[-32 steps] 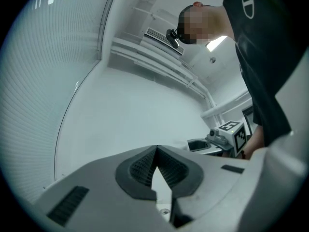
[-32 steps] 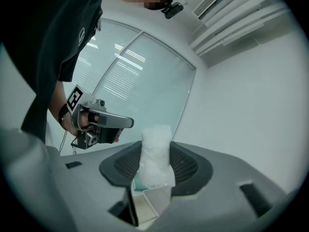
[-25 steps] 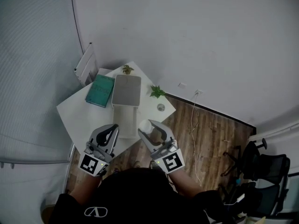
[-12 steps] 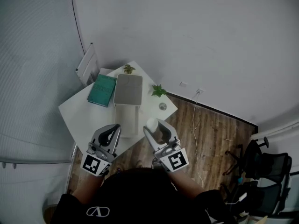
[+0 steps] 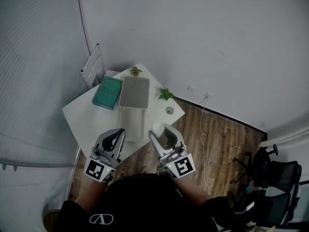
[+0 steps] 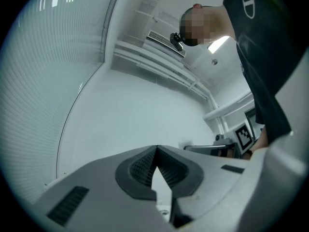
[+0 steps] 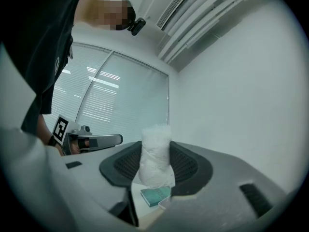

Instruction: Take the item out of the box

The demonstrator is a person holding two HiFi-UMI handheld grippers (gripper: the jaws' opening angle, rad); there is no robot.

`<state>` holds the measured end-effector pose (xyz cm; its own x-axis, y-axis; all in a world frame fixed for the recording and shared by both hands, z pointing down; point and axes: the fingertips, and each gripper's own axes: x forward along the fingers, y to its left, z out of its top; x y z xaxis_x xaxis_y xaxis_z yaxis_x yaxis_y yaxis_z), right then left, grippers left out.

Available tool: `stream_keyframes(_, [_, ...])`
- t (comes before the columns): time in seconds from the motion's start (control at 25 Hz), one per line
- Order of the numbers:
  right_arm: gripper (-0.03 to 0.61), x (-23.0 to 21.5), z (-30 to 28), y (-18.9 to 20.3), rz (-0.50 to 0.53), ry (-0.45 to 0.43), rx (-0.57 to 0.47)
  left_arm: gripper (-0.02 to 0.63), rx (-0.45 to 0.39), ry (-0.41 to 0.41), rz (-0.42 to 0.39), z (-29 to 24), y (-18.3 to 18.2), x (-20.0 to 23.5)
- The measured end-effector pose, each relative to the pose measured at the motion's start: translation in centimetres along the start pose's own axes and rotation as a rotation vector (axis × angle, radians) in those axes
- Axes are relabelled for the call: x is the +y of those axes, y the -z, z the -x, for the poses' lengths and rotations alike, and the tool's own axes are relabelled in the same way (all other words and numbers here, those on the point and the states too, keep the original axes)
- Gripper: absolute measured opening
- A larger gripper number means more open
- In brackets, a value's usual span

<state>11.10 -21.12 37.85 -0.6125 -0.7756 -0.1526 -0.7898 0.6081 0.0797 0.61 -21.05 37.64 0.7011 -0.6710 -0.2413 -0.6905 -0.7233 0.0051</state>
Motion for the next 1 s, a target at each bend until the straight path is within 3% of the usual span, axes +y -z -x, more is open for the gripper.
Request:
stream_keyframes(0.16, [0.178, 0.0, 0.0, 0.1, -0.011, -0.003, 0.001, 0.005, 0.027, -0.001, 0.008, 0.4, 0.6, -0.1])
stream_keyframes(0.28, [0.176, -0.1, -0.1, 0.0, -0.025, -0.003, 0.000, 0.005, -0.014, -0.016, -0.010, 0.1, -0.7, 0.1])
stream_keyframes(0.92, [0.175, 0.0, -0.1, 0.7, -0.051, -0.008, 0.016, 0.005, -0.008, -0.028, -0.009, 0.5, -0.5, 0.2])
stream_keyframes(1.0, [0.175, -0.2, 0.0, 0.6, -0.037, -0.004, 0.011, 0.005, -0.043, -0.038, -0.021, 0.2, -1.4, 0.3])
